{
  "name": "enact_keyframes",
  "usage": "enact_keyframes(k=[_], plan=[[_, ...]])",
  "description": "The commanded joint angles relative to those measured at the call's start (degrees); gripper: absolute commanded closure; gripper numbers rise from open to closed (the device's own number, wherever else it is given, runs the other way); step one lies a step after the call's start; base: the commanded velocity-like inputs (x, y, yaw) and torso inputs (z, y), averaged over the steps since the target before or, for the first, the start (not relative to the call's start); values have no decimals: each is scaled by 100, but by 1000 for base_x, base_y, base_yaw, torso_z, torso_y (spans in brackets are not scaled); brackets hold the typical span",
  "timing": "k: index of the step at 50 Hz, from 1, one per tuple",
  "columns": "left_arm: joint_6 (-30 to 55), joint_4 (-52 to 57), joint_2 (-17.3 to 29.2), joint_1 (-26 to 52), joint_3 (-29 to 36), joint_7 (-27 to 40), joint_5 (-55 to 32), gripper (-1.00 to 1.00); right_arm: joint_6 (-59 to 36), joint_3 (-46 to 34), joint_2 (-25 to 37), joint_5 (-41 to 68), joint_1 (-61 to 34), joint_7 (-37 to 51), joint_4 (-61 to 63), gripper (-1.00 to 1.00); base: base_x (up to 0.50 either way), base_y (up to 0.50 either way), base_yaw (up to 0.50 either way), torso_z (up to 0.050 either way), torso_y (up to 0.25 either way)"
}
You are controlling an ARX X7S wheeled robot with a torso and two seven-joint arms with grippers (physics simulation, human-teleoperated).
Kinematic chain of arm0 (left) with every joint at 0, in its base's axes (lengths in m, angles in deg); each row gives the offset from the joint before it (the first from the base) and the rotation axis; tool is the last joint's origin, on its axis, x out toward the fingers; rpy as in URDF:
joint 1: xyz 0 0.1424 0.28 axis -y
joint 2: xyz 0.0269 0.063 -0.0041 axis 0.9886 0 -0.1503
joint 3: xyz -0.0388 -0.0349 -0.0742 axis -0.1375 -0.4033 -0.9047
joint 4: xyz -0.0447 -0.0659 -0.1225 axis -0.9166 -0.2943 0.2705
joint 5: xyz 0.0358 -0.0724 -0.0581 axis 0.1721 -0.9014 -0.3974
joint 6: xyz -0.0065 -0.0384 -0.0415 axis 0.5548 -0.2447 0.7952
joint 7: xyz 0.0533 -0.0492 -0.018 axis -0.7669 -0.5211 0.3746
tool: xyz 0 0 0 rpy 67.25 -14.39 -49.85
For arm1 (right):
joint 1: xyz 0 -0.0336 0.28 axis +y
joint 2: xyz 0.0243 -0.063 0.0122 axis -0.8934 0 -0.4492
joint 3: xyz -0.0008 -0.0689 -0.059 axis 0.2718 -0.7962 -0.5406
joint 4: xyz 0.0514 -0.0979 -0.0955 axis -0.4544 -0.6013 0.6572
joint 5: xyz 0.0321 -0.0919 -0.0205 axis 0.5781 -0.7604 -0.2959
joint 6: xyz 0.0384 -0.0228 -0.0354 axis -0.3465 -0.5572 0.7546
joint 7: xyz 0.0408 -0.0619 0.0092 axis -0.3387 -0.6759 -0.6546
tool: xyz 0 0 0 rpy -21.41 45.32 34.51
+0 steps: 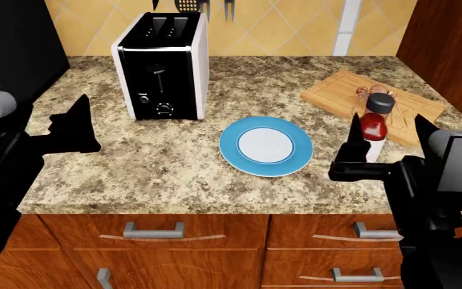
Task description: Pick the lobster from the plate and place it on the cutting board. Then pick the condiment bottle from the cabinet and place it next to the cutting board.
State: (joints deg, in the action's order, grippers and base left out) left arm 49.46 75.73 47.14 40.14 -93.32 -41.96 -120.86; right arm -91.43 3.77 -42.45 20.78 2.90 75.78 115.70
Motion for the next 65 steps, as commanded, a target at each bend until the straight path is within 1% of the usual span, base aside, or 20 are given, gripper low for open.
enact_keyframes(k=[1,4,11,23,33,36,39,41,44,48,51,53,60,65], plan=[[1101,897,-167,-104,-616,642,-975,-100,-847,329,1185,3268,-86,2469,1151,-100,0,0,0,0,0],[1124,884,-170,-152,-636,657,-1004,-100,-753,302,1332,3556,-70,2743,1130,-100,0,0,0,0,0],[1164,865,-152,-122,-701,718,-1081,-100,-668,259,1493,3853,-96,3036,1103,-100,0,0,0,0,0],[1140,856,-129,-153,-704,746,-1136,-100,-459,100,1617,3933,-99,3211,1001,-100,0,0,0,0,0],[1187,877,-71,-120,-717,786,-1244,-100,-532,137,1706,4221,-223,3428,1012,-100,0,0,0,0,0],[1323,843,-19,50,-684,855,-1348,-100,-673,183,1748,4447,-386,3555,989,-100,0,0,0,0,0],[1443,843,77,344,-541,908,-1421,-100,-933,300,1782,4865,-683,3771,909,-100,0,0,0,0,0],[1593,877,182,529,-478,925,-1553,-100,-1236,444,1816,5428,-978,4089,837,-100,0,0,0,0,0],[1907,917,360,850,-499,1023,-1847,-100,-1689,609,2076,7003,-1590,5117,579,-100,0,0,0,0,0],[2401,842,407,1298,-690,1397,-2364,-100,-1407,381,2650,8706,-2156,6512,263,-100,0,0,0,0,0],[2749,758,408,1553,-840,1757,-2819,-100,-1119,156,2930,9365,-2395,7077,170,-100,0,0,0,0,0],[2912,616,481,1653,-889,2181,-3318,-100,-946,-22,3106,9736,-2520,7394,139,-100,0,0,0,0,0],[2676,6,953,1740,-687,4092,-5266,-100,-130,-513,3739,10930,-2958,8447,243,-100,0,0,0,0,0],[2326,-44,1239,1557,-585,4811,-6094,-100,528,-767,4208,11286,-3147,8747,569,-100,0,0,0,0,0]])
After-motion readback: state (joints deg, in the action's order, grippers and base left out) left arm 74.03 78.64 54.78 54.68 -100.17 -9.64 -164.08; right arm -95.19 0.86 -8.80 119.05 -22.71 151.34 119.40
